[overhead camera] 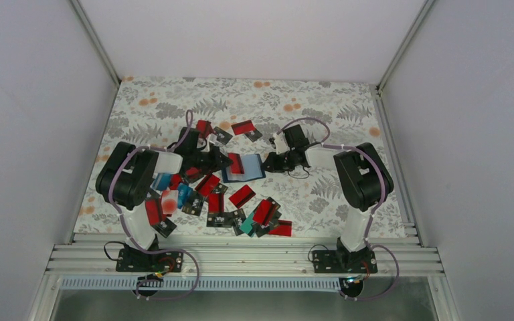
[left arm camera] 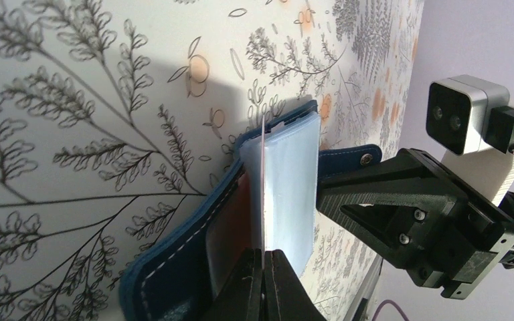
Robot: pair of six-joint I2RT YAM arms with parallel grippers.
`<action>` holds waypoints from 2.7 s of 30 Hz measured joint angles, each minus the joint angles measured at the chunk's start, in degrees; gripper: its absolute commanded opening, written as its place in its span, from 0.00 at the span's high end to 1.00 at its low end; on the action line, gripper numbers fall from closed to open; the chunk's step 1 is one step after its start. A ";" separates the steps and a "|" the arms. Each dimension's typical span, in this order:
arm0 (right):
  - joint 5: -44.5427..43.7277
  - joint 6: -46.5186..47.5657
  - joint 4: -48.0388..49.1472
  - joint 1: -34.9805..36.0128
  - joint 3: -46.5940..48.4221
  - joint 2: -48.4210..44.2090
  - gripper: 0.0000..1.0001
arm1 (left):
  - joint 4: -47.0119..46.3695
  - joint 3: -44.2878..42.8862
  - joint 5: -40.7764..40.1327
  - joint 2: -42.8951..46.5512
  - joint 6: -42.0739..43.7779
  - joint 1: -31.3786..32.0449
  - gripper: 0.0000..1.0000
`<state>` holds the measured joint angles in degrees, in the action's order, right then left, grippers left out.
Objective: Put the credit cards into the card holder
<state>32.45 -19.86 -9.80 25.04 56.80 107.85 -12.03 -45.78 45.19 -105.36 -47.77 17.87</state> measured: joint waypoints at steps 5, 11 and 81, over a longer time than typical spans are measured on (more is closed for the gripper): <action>0.13 -0.68 1.38 -0.13 -0.87 0.00 0.94 | -1.90 1.40 0.17 0.00 -3.63 -0.02 0.98; 0.52 -1.57 2.84 -0.26 -1.73 0.00 0.95 | -3.21 1.84 0.48 0.00 -6.69 0.04 0.98; 1.20 -1.90 3.76 -0.33 -2.78 -0.22 0.95 | -1.20 -2.49 0.98 -4.70 -8.04 4.31 0.98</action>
<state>33.65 -21.76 -6.04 24.71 54.02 107.63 -13.23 -48.27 46.17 -110.06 -55.81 22.17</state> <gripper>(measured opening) 0.046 0.028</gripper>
